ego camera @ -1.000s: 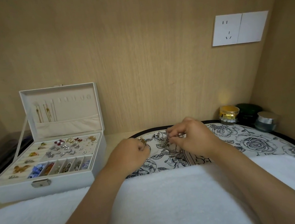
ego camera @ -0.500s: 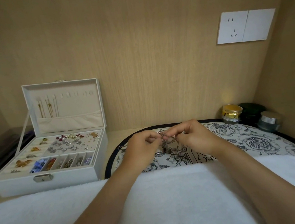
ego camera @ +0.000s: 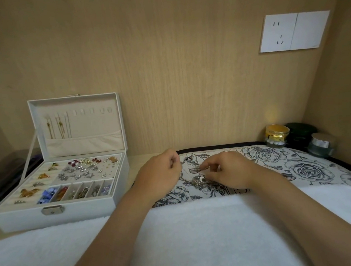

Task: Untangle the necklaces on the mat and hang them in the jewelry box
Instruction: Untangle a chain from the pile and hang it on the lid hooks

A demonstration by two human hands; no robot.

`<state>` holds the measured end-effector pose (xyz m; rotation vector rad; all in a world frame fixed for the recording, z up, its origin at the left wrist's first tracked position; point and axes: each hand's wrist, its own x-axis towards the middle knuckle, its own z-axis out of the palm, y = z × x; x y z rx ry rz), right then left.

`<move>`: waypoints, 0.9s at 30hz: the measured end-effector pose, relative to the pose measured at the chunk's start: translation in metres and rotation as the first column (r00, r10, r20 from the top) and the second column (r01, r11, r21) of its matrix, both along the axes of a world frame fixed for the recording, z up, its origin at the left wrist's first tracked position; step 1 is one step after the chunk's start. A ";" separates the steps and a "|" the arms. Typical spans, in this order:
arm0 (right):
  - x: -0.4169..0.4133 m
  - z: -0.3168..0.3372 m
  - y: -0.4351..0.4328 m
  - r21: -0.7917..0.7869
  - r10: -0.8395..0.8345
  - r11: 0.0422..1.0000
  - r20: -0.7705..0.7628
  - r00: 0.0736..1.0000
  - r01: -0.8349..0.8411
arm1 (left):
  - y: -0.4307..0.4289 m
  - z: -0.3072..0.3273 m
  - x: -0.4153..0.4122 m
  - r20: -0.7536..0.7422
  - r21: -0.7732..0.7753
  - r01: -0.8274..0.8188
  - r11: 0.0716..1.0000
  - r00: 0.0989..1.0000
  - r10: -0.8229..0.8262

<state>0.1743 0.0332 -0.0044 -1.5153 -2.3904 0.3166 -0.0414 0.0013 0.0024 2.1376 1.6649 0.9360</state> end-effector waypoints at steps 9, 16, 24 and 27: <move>-0.008 -0.008 0.002 -0.123 0.046 0.990 -0.191 0.980 -0.071 | 0.009 -0.003 0.009 0.630 -0.217 0.030 0.976 0.768 0.116; -0.007 -0.008 -0.002 -0.065 0.036 0.997 -0.163 0.986 -0.047 | -0.001 0.008 -0.029 -0.152 -0.181 -0.058 0.982 0.988 0.031; -0.024 -0.013 -0.007 0.048 0.119 0.992 -0.158 0.980 -0.113 | 0.003 -0.013 -0.007 -0.243 -0.021 0.082 0.996 0.966 -0.084; -0.029 -0.014 -0.008 0.073 0.121 0.991 -0.096 0.988 -0.114 | 0.007 -0.022 -0.004 -0.213 -0.077 0.083 0.994 0.972 -0.097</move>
